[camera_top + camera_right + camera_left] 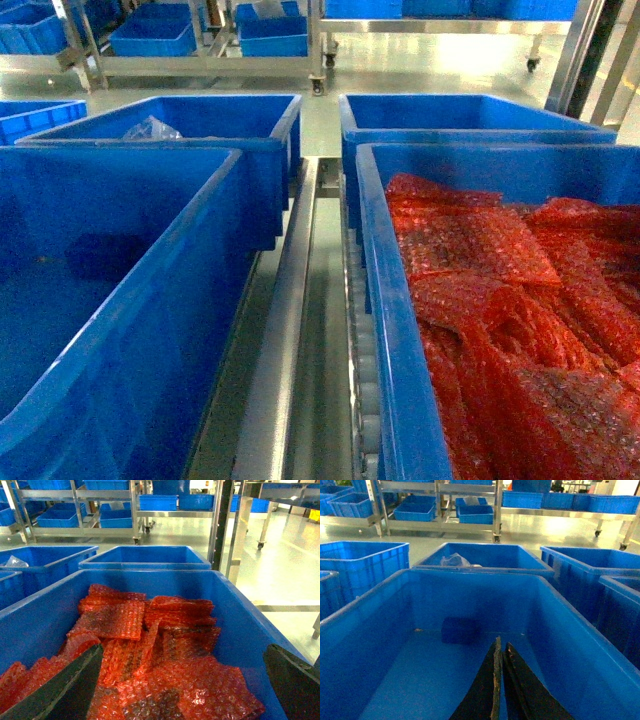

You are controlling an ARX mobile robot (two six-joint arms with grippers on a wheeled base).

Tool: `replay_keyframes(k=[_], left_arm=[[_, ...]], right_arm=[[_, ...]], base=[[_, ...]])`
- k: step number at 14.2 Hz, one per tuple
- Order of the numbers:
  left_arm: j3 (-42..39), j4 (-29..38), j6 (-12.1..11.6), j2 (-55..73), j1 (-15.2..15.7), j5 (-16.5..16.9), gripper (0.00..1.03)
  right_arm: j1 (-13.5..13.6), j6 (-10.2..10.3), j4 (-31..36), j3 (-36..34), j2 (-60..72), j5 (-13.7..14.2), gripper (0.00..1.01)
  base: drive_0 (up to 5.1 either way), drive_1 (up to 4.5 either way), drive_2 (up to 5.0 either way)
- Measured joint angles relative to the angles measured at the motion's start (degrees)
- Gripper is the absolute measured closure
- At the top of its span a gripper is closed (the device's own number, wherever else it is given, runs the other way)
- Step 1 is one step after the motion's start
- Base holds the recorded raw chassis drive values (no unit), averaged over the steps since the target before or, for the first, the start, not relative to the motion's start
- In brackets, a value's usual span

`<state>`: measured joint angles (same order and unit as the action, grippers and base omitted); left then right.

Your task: Pick blue part to blue bin on bottom shelf

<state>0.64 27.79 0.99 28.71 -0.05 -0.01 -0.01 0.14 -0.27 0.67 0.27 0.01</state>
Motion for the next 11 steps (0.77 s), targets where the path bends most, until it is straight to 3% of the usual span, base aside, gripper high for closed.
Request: replay_keyframes(k=[11], left_arm=[[0.0,-16.8,0.0,-17.6,0.0,0.0,1.01]], right_arm=[[0.0,0.0,0.0,0.0,0.0,0.0,0.03]], base=[[0.0,0.00,0.0]])
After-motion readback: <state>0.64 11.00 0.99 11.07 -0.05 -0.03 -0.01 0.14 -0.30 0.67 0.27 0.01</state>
